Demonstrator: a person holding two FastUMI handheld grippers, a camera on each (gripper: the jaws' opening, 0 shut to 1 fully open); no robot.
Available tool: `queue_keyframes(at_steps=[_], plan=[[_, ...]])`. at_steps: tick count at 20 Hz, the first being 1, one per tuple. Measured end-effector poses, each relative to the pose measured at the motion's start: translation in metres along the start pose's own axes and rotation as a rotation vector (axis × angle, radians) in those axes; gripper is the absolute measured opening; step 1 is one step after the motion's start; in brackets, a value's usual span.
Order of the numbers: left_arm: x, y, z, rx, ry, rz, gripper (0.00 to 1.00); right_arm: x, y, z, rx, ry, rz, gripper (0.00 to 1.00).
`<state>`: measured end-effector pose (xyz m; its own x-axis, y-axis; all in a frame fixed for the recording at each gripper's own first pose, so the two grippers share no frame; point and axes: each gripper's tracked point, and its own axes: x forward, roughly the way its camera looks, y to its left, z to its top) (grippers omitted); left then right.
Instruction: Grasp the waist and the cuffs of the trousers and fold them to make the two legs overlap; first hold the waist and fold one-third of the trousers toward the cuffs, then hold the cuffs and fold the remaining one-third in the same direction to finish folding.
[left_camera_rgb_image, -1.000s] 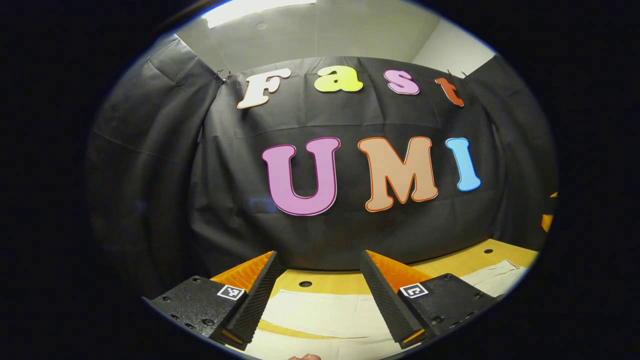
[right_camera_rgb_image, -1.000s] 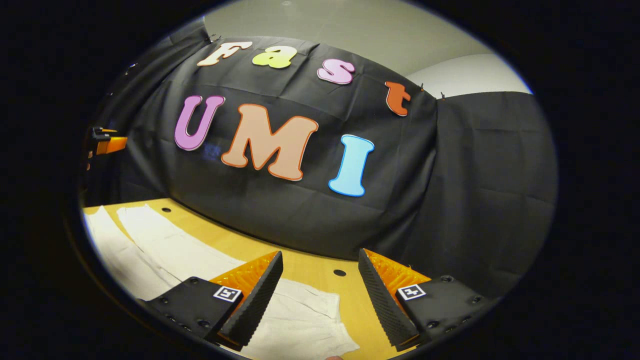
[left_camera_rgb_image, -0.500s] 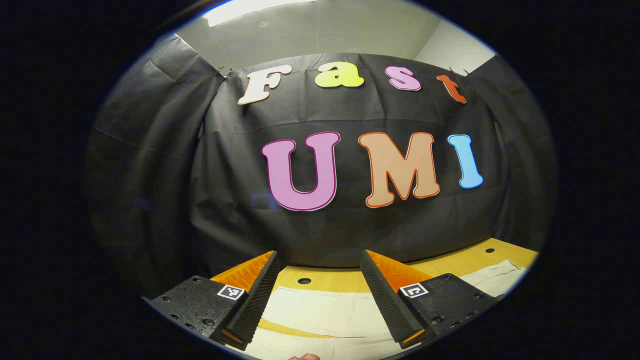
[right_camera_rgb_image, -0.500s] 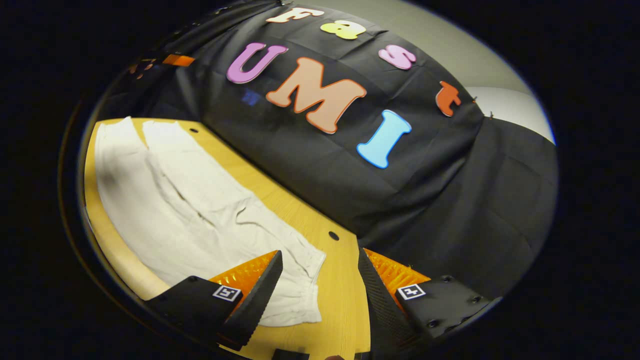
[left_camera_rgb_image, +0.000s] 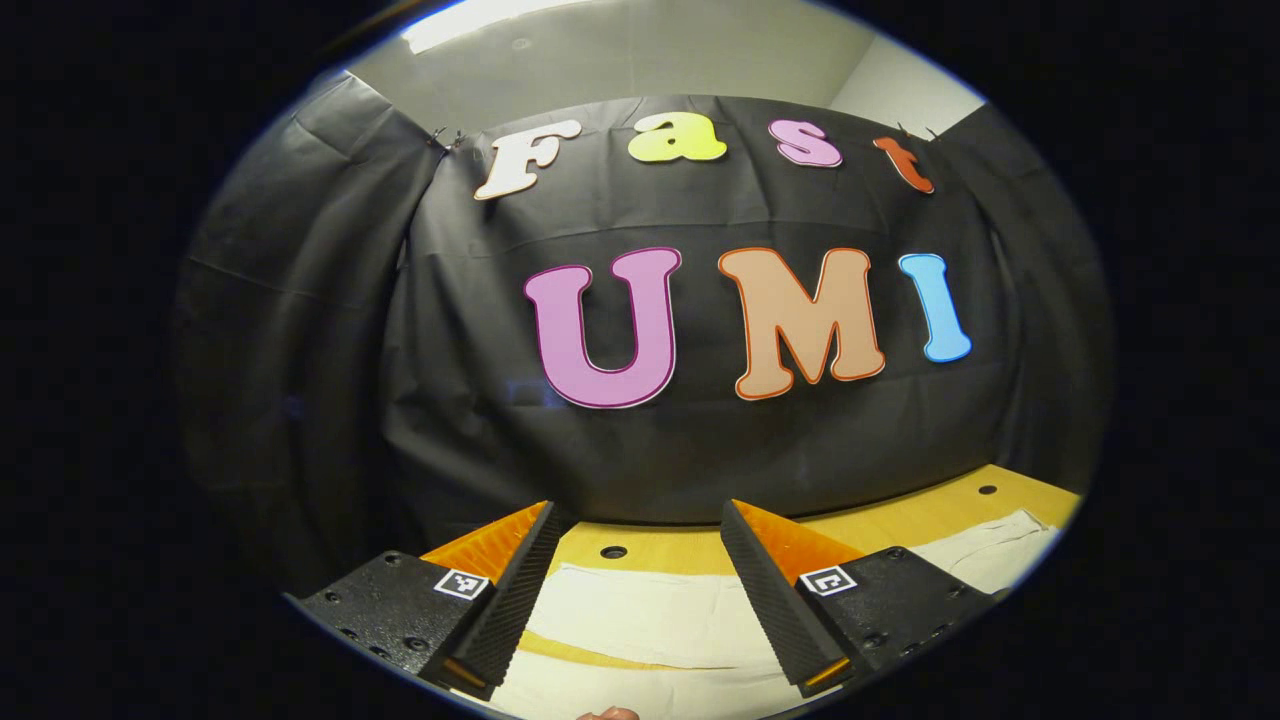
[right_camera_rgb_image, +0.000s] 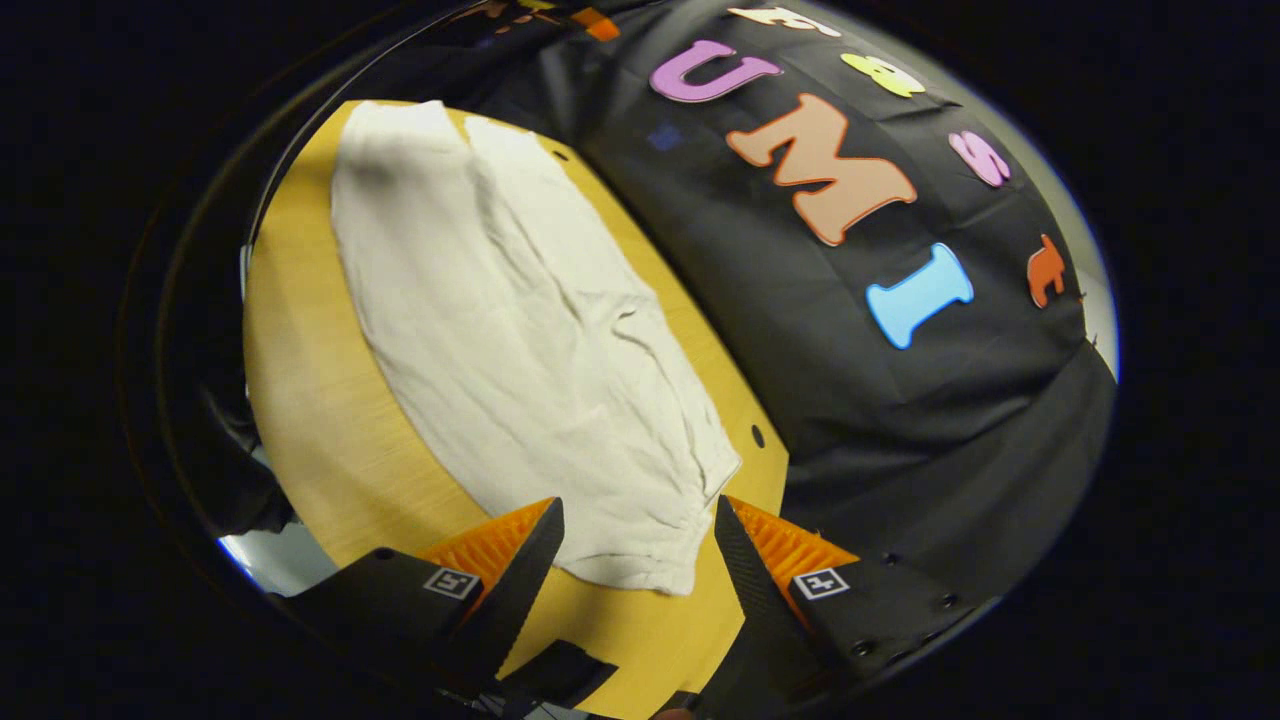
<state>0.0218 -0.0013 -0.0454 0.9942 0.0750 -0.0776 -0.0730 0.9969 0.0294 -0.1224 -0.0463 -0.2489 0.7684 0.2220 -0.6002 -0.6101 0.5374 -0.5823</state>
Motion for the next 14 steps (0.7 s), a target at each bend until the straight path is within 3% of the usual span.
queue_keyframes(at_steps=[4,8,11,14], plan=[[0.0,0.004,-0.003,0.027,0.007,0.007,0.96,0.002,0.028,-0.011,-0.075,0.025,0.09,0.98],[0.001,0.008,-0.007,0.046,0.02,0.01,0.96,0.01,0.053,-0.013,-0.259,0.014,0.165,1.0],[0.002,0.014,-0.006,0.063,0.016,0.025,0.96,0.022,0.057,-0.008,-0.368,-0.012,0.154,0.94],[0.003,0.019,-0.011,0.075,0.024,0.037,0.96,0.033,0.054,-0.006,-0.365,-0.007,0.153,0.92]])
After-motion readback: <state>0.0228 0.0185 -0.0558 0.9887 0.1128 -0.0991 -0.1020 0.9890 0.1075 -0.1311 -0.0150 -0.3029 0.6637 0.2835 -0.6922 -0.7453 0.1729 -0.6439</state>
